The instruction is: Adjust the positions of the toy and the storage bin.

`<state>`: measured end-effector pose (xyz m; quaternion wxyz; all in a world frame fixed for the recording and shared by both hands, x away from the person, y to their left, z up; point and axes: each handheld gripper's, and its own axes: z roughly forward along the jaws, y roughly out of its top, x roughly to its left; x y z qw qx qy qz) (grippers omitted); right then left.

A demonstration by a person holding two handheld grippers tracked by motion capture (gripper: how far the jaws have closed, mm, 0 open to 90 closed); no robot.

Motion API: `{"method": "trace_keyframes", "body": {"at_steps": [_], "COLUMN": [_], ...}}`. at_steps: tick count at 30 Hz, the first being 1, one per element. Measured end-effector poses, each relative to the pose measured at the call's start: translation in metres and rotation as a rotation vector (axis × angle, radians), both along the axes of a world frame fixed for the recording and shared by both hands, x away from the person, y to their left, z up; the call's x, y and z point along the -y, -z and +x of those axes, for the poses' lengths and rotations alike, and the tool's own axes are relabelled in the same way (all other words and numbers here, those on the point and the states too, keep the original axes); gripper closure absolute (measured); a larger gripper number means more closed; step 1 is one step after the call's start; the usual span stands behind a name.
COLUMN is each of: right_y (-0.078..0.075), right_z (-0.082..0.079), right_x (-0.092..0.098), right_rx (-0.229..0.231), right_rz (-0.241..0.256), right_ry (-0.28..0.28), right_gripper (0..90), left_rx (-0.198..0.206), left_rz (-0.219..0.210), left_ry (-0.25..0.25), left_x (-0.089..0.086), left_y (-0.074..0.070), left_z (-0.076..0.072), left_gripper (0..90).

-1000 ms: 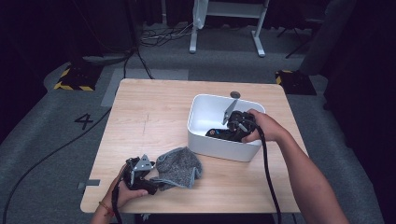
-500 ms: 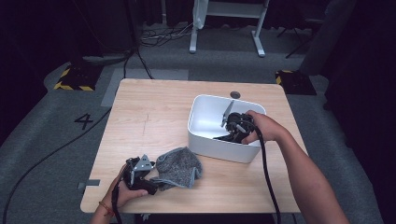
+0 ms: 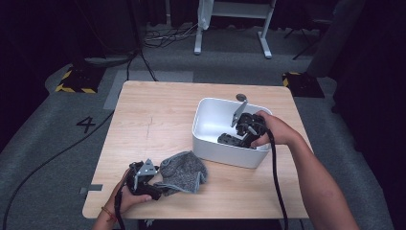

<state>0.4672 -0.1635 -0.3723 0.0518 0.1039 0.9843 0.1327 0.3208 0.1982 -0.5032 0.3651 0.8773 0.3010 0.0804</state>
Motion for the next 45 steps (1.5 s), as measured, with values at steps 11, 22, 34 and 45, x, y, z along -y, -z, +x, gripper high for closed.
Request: {"method": "trace_keyframes", "body": {"at_steps": [11,22,34,45], "right_y": [-0.014,-0.028,-0.048,-0.052], "right_z": [-0.006,-0.013,-0.033,-0.053], "right_x": [0.014,0.032,0.059,0.076], "right_rx": [0.057,0.141,0.230,0.274], "right_rz": [0.122,0.234,0.355,0.391], "right_ry": [0.020,0.081,0.174,0.191], "right_gripper": [43.6,32.3,27.3,25.6], "left_rx": [0.002,0.002,0.001,0.002], "left_rz": [0.001,0.001,0.001,0.001], "left_ry": [0.000,0.000,0.000,0.000], "left_x": [0.000,0.000,0.000,0.000], "left_y": [0.000,0.000,0.000,0.000], "left_z": [0.000,0.000,0.000,0.000], "left_gripper": [15.0,15.0,15.0,15.0]}}
